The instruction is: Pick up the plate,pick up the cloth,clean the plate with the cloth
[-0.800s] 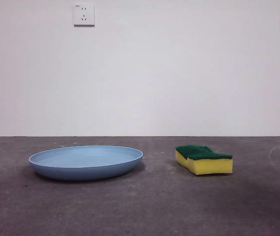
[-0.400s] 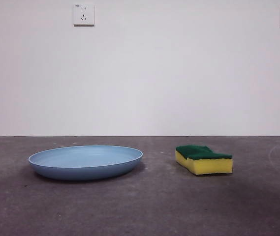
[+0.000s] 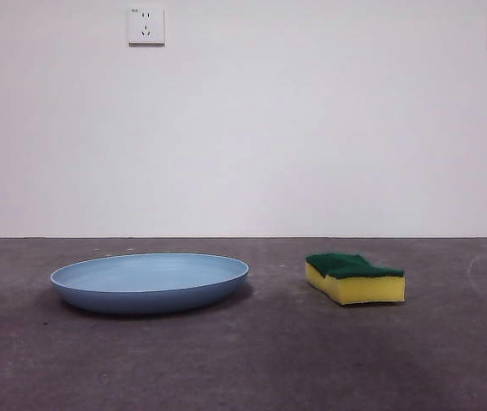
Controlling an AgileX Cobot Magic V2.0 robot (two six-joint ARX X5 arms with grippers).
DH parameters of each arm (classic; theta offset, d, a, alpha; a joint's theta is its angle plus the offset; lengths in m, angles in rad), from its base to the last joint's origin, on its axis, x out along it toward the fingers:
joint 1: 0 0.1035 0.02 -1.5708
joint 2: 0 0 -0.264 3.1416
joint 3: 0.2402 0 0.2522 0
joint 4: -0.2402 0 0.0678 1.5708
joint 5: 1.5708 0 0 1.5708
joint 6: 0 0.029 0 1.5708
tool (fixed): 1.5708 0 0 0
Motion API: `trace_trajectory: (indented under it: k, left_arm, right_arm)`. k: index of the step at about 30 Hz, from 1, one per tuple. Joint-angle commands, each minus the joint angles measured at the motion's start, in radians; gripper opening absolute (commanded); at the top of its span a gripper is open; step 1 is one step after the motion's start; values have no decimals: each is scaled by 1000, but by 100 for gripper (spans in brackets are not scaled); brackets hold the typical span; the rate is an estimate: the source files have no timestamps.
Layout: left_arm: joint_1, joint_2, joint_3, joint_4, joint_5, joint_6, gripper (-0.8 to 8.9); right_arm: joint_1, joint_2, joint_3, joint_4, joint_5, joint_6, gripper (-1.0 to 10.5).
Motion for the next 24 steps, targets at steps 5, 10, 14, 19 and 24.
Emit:
trace_trajectory:
  k: [5,10,14,19,24]
  left_arm:
    - [2,253,222,-157,197,131,0]
    - [2,386,317,-225,203,158,164]
    - [2,444,342,-229,194,158,478]
    - [2,502,343,-225,197,157,475]
    - [-6,611,410,-280,208,206,474]
  right_arm:
    - [2,240,233,-188,-56,-140,2]
    - [2,354,328,-269,-56,-196,214]
    - [2,396,341,-269,-51,-198,473]
    - [2,418,341,-277,-51,-187,570]
    - [2,418,341,-277,-50,-185,567]
